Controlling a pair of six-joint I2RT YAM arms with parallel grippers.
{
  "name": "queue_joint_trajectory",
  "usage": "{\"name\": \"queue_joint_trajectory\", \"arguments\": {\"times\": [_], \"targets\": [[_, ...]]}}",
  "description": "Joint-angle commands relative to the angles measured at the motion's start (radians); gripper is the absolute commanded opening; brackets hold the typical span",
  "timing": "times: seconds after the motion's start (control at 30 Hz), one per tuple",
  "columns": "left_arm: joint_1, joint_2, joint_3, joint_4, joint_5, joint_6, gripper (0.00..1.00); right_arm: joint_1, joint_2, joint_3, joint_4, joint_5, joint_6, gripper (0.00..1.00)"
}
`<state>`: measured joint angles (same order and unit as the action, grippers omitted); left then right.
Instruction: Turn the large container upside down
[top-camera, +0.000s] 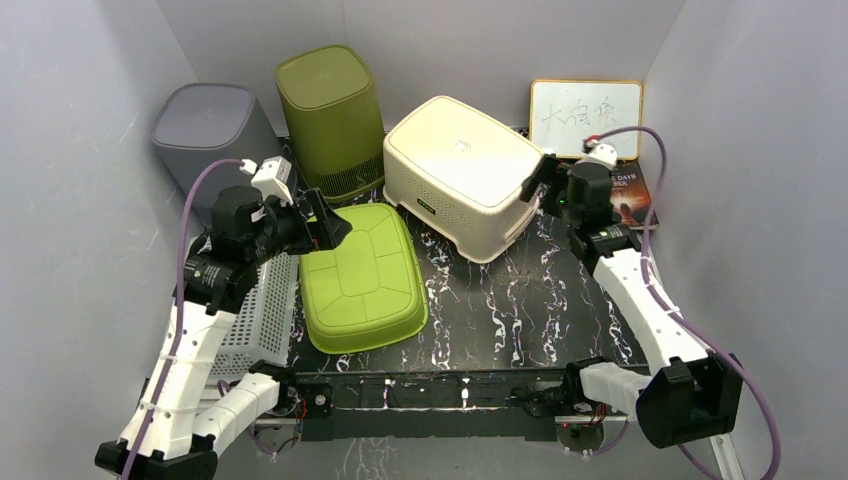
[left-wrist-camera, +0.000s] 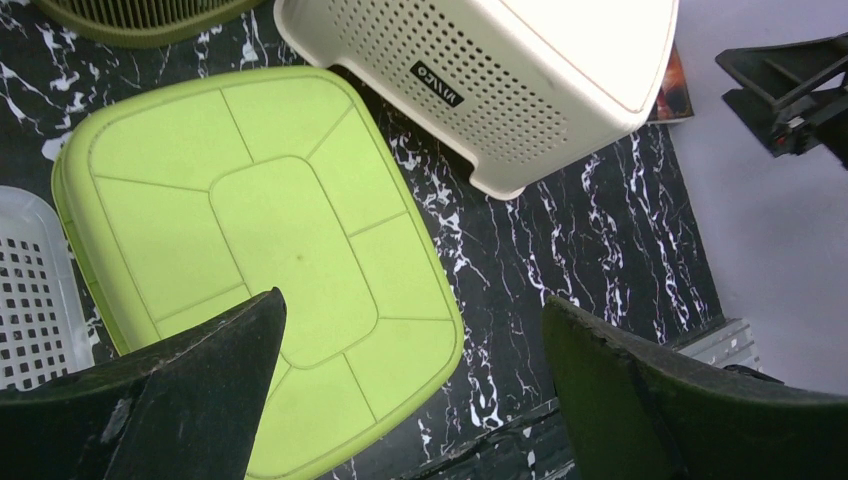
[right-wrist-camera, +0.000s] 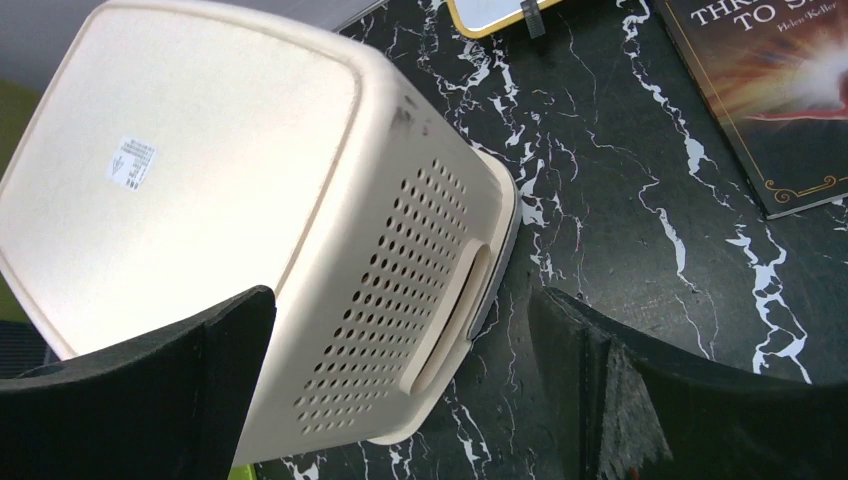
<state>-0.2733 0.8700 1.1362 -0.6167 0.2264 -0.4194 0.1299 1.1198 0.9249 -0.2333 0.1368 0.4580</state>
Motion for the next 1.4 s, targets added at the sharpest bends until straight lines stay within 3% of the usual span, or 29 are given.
{"name": "queue_joint_trajectory", "arguments": {"times": [0.0, 0.1, 0.33, 0.5, 0.63, 0.87, 1.37], "targets": [[-0.002, 0.019, -0.013, 0.033, 0.020, 0.012, 0.98, 0.212, 0.048, 0.159, -0.100, 0.195, -0.147, 0.98], [-0.002, 0.029, -0.025, 0.032, -0.001, 0.020, 0.98, 0.364, 0.100, 0.248, -0.152, 0.285, -0.187, 0.98], [-0.001, 0.037, -0.056, 0.021, -0.056, 0.032, 0.98, 0.624, 0.179, 0.355, -0.179, 0.324, -0.206, 0.98], [-0.002, 0.048, -0.065, 0.000, -0.096, 0.050, 0.98, 0.819, 0.311, 0.429, -0.240, 0.476, -0.241, 0.98], [-0.002, 0.036, -0.073, -0.022, -0.142, 0.062, 0.99, 0.829, 0.336, 0.437, -0.243, 0.404, -0.239, 0.98], [-0.001, 0.035, -0.105, -0.007, -0.130, 0.059, 0.98, 0.828, 0.197, 0.323, -0.086, 0.218, -0.269, 0.98], [-0.001, 0.049, -0.113, -0.001, -0.139, 0.070, 0.98, 0.829, 0.264, 0.310, -0.138, 0.345, -0.237, 0.98]]}}
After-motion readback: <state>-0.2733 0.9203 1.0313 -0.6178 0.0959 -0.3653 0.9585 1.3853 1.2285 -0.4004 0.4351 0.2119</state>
